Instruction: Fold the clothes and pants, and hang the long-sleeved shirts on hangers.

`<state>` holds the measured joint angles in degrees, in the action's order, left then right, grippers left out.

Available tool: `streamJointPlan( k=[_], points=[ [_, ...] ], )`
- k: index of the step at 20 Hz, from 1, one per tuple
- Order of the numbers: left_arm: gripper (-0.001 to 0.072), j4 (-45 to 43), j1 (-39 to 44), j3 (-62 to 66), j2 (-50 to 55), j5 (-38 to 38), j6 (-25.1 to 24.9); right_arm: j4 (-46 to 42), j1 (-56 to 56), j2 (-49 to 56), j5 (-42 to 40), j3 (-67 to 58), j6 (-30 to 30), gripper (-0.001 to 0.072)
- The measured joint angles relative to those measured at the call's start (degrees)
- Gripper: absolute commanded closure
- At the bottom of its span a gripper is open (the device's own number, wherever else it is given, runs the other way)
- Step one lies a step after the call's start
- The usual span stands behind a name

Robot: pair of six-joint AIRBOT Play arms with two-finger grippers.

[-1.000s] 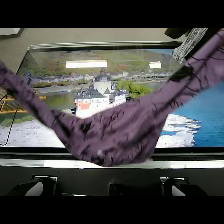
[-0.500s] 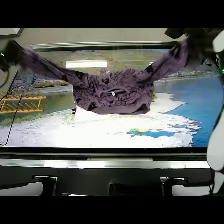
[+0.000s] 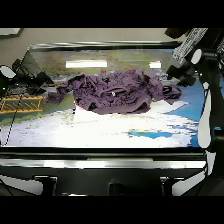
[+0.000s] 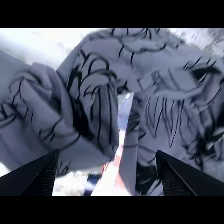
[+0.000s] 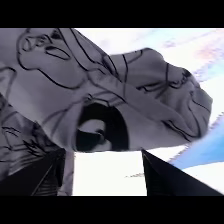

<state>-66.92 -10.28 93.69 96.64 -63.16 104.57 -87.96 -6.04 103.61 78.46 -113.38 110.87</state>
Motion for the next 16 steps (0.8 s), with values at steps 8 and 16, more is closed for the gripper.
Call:
streamJointPlan(
  k=[8, 16],
  points=[
    [-0.0013, 10.69, 3.67, -12.31, 0.61, -0.90, -3.32, 18.01, -6.51, -2.62, 4.02, 15.32, -8.87, 0.0076],
    [-0.0013, 16.65, 9.97, -18.71, 3.02, 5.33, -4.09, 33.57, 1.64, -2.19, -14.12, 32.06, -10.95, 0.0322]
  ],
)
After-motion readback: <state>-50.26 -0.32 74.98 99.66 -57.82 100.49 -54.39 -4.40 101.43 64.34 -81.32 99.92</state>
